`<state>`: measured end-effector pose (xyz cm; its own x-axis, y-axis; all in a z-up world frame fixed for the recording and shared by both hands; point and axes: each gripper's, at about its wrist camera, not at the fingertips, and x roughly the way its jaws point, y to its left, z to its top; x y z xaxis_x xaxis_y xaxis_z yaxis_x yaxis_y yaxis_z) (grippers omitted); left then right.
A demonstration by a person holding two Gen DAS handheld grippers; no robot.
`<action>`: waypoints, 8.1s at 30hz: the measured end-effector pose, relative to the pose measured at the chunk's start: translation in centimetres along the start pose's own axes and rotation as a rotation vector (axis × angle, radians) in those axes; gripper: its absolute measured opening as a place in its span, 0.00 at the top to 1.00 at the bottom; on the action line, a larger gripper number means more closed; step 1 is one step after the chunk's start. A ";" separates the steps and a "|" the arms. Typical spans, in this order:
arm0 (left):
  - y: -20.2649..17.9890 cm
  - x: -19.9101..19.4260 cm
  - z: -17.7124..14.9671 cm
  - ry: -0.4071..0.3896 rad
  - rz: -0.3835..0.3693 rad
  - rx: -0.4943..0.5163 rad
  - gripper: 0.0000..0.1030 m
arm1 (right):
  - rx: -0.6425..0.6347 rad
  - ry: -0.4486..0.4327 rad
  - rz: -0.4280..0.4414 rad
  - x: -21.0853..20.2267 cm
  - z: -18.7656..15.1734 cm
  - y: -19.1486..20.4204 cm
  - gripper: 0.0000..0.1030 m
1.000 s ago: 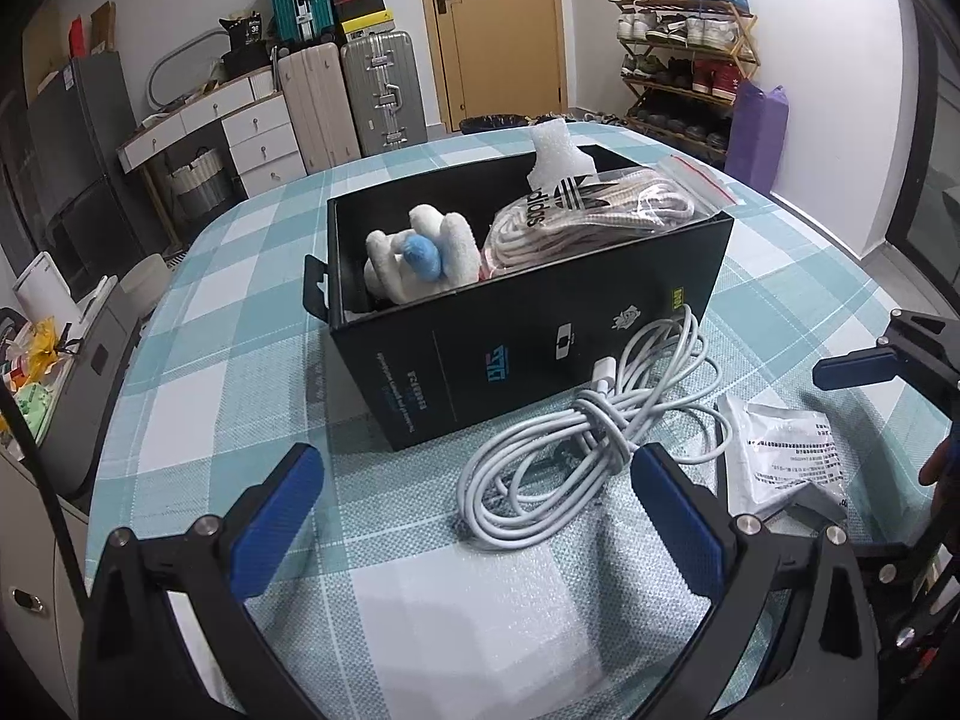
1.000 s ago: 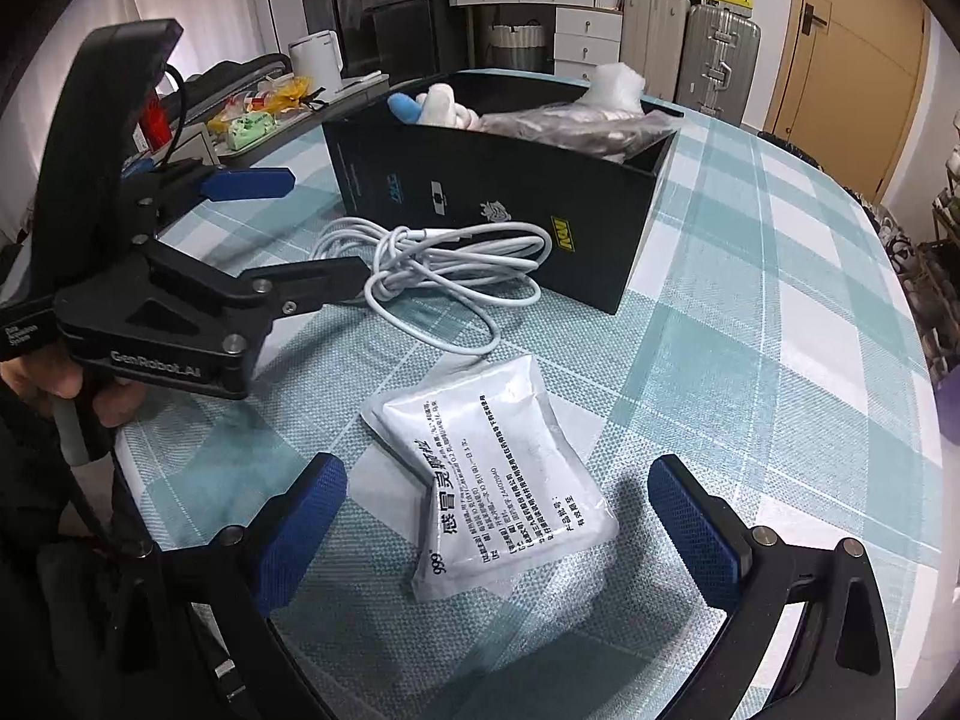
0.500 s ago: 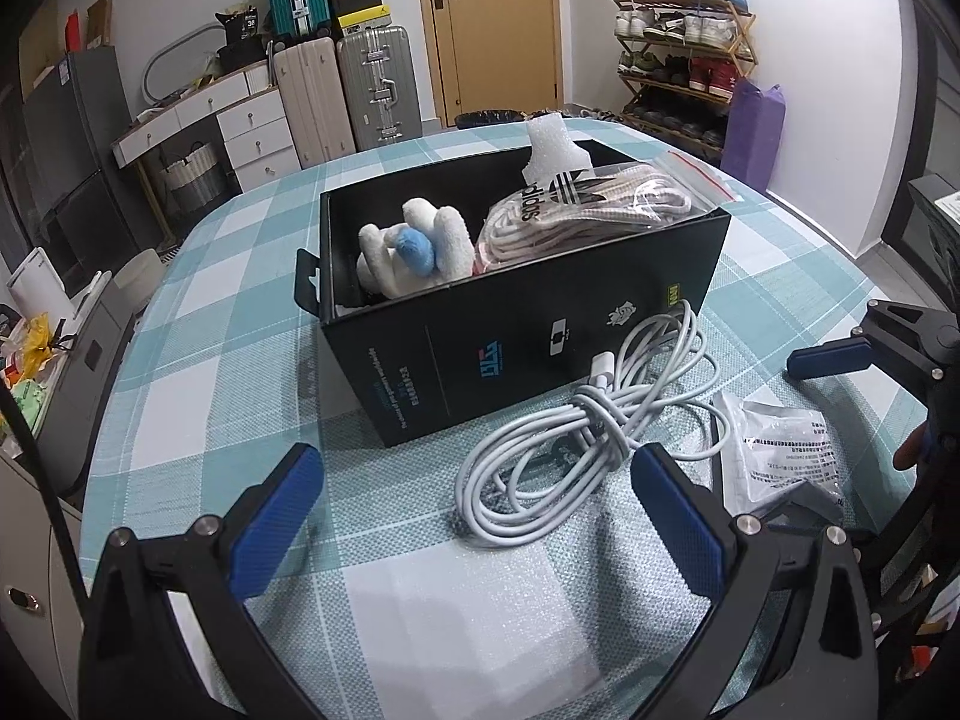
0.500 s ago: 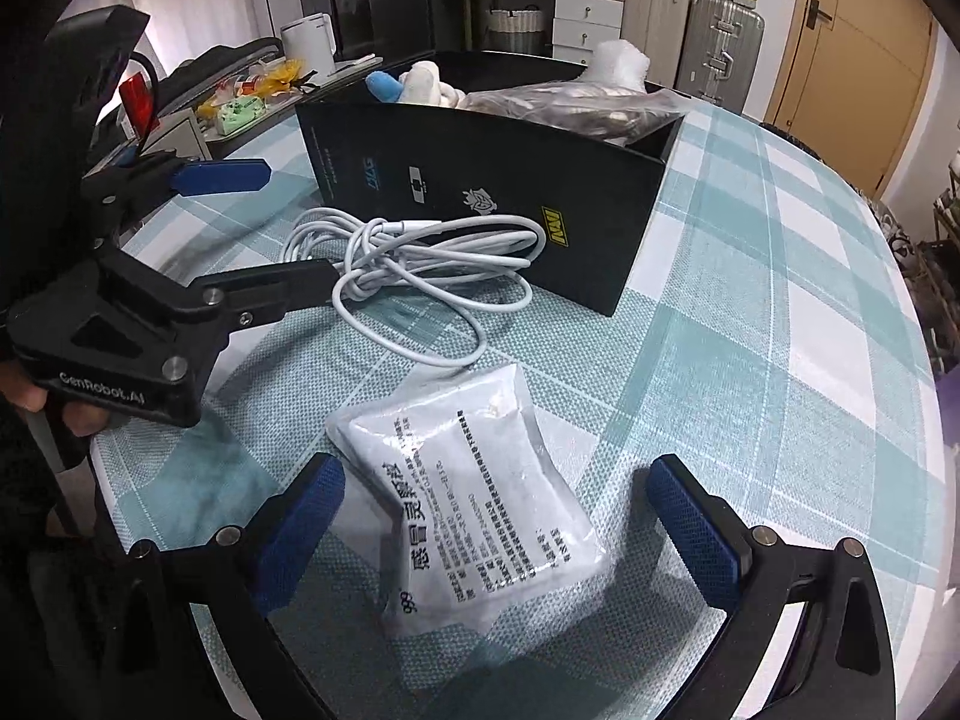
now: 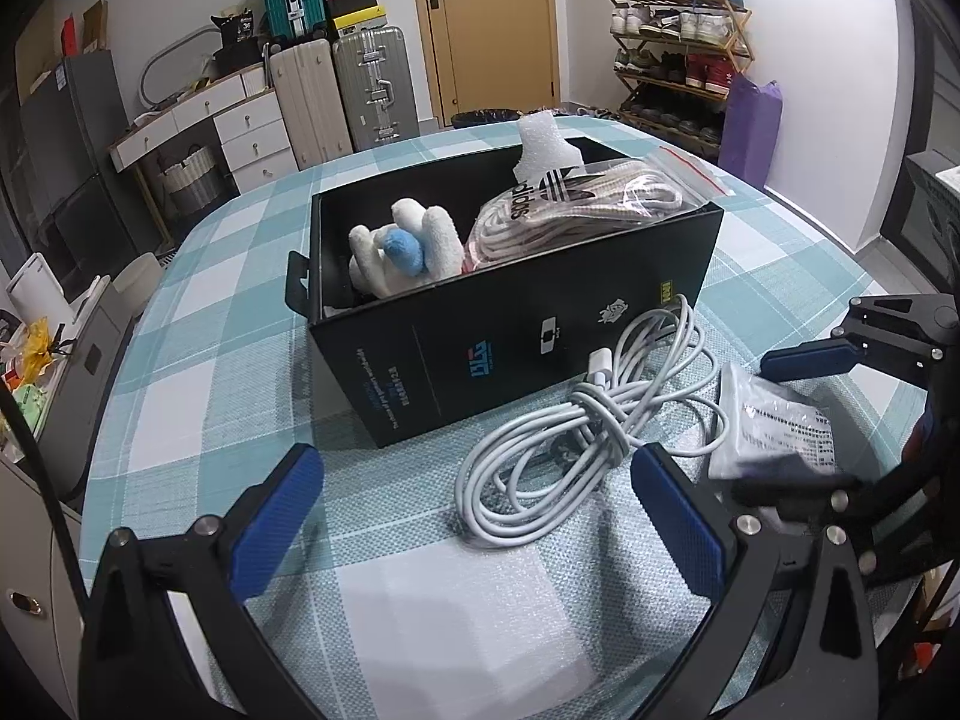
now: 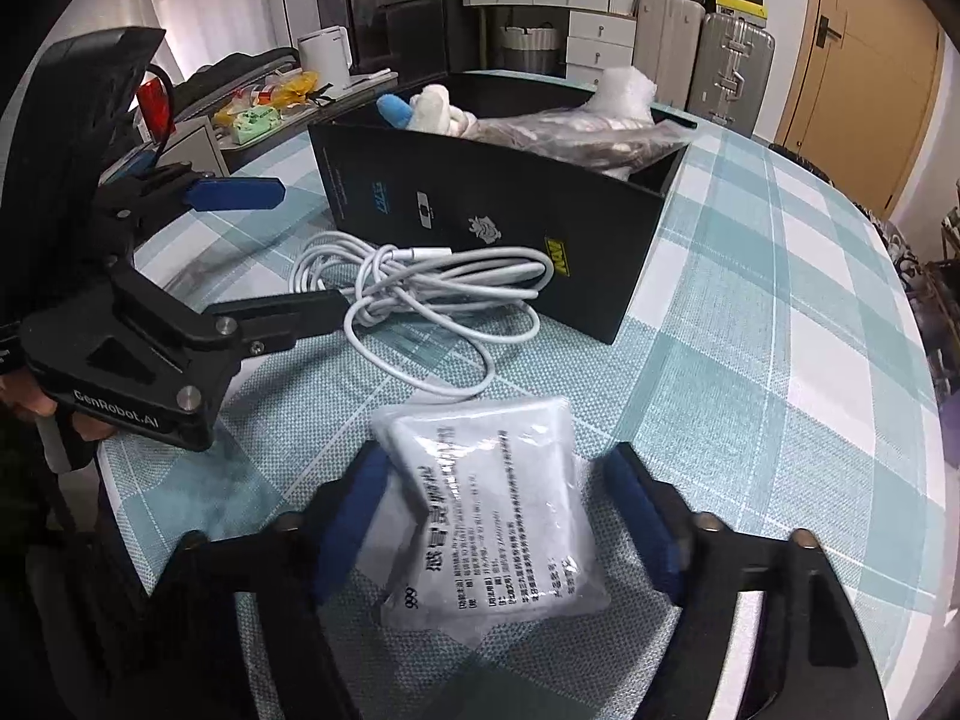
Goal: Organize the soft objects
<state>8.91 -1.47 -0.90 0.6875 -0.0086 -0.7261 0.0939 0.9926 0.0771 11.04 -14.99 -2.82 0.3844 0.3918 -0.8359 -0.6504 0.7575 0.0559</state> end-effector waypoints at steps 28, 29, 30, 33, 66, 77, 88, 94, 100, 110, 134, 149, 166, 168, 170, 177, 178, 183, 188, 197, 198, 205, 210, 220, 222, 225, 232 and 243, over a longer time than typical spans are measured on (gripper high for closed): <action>-0.7 0.5 -0.2 0.019 -0.016 0.011 0.00 | -0.017 -0.053 0.016 -0.5 -0.6 0.6 0.54; -0.7 0.5 -0.2 0.019 -0.020 0.009 0.00 | -0.020 -0.056 0.017 -0.6 -0.6 0.6 0.54; -0.6 0.6 -0.3 0.022 -0.023 0.006 0.00 | -0.020 -0.059 0.019 -0.6 -0.6 0.5 0.55; -0.4 0.6 -0.3 0.028 -0.034 -0.003 0.00 | -0.017 -0.071 0.026 -0.9 -0.8 0.4 0.56; -3.9 1.3 0.8 0.067 -0.120 0.157 0.47 | 0.222 -0.061 0.005 -2.3 -2.3 -3.8 0.40; -3.7 0.9 0.3 0.080 -0.103 0.135 0.47 | 0.159 -0.049 -0.058 -1.7 -1.8 -2.7 0.54; -2.6 -0.5 0.1 0.054 -0.095 0.096 0.48 | 0.155 -0.085 -0.036 -2.6 -2.3 -2.5 0.60; -2.5 -0.8 -0.1 0.052 -0.100 0.092 0.50 | 0.159 -0.110 -0.032 -3.1 -2.2 -2.6 0.60; -2.3 -0.4 -0.1 0.090 -0.140 0.098 0.49 | 0.161 -0.114 -0.033 -3.2 -2.1 -2.7 0.60; -3.6 0.8 0.6 0.097 -0.168 0.124 0.62 | 0.161 -0.127 -0.021 -3.2 -2.2 -2.8 0.60; 0.1 -6.6 1.9 -0.098 -0.104 0.012 0.69 | 0.103 -0.358 -0.002 -9.0 -0.8 -0.6 0.61; 3.1 -7.6 4.0 -0.194 -0.045 -0.079 0.69 | 0.100 -0.501 0.004 -11.7 2.7 0.2 0.61; 5.3 -4.0 6.1 -0.195 -0.043 -0.154 0.69 | 0.109 -0.484 0.021 -8.7 7.9 -0.4 0.61; 5.3 -3.5 6.5 -0.191 -0.045 -0.157 0.69 | 0.108 -0.472 0.014 -8.0 8.6 -0.5 0.61; 5.3 -2.9 6.8 -0.185 -0.043 -0.158 0.69 | 0.108 -0.455 0.007 -7.3 9.2 -0.6 0.61; 5.2 -1.3 8.0 -0.173 -0.036 -0.155 0.69 | 0.101 -0.388 -0.062 -4.8 10.6 -1.7 0.61; 5.2 -1.2 8.1 -0.171 -0.038 -0.155 0.69 | 0.097 -0.379 -0.077 -4.5 10.7 -1.8 0.61; 5.0 -0.1 8.7 -0.156 -0.046 -0.146 0.69 | 0.068 -0.331 -0.116 -2.9 11.2 -2.2 0.61; 4.7 0.5 9.1 -0.144 -0.051 -0.130 0.69 | 0.042 -0.312 -0.124 -1.6 11.7 -2.3 0.61; 4.3 0.7 9.0 -0.127 -0.058 -0.099 0.54 | -0.017 -0.336 -0.121 -2.4 11.1 -2.0 0.39; 4.2 0.4 8.9 -0.134 -0.054 -0.094 0.42 | -0.022 -0.340 -0.128 -2.6 10.9 -1.9 0.30; 4.2 -1.8 8.1 -0.196 -0.035 -0.067 0.06 | -0.020 -0.371 -0.145 -3.8 9.4 -1.8 0.07; 4.4 -3.5 6.7 -0.232 -0.002 -0.071 0.01 | 0.024 -0.405 -0.127 -4.4 8.3 -1.9 0.01; 4.5 -5.7 3.3 -0.298 0.048 -0.124 0.00 | 0.088 -0.470 -0.098 -5.7 6.1 -1.5 0.01; 4.4 -5.7 2.8 -0.302 0.060 -0.133 0.00 | 0.098 -0.480 -0.095 -5.9 5.8 -1.4 0.01; 4.4 -5.4 2.3 -0.300 0.064 -0.149 0.00 | 0.107 -0.501 -0.082 -6.1 5.4 -1.2 0.01; 4.2 -4.5 1.5 -0.321 0.092 -0.164 0.00 | 0.120 -0.537 -0.051 -6.1 4.4 -0.9 0.01; 4.7 -3.5 0.8 -0.337 0.093 -0.198 0.00 | 0.140 -0.564 -0.059 -5.4 3.7 -1.4 0.01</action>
<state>7.51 3.17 2.59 0.8874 0.0755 -0.4547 -0.0975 0.9949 -0.0252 12.28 -16.24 3.58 0.7319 0.5348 -0.4222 -0.5389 0.8335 0.1217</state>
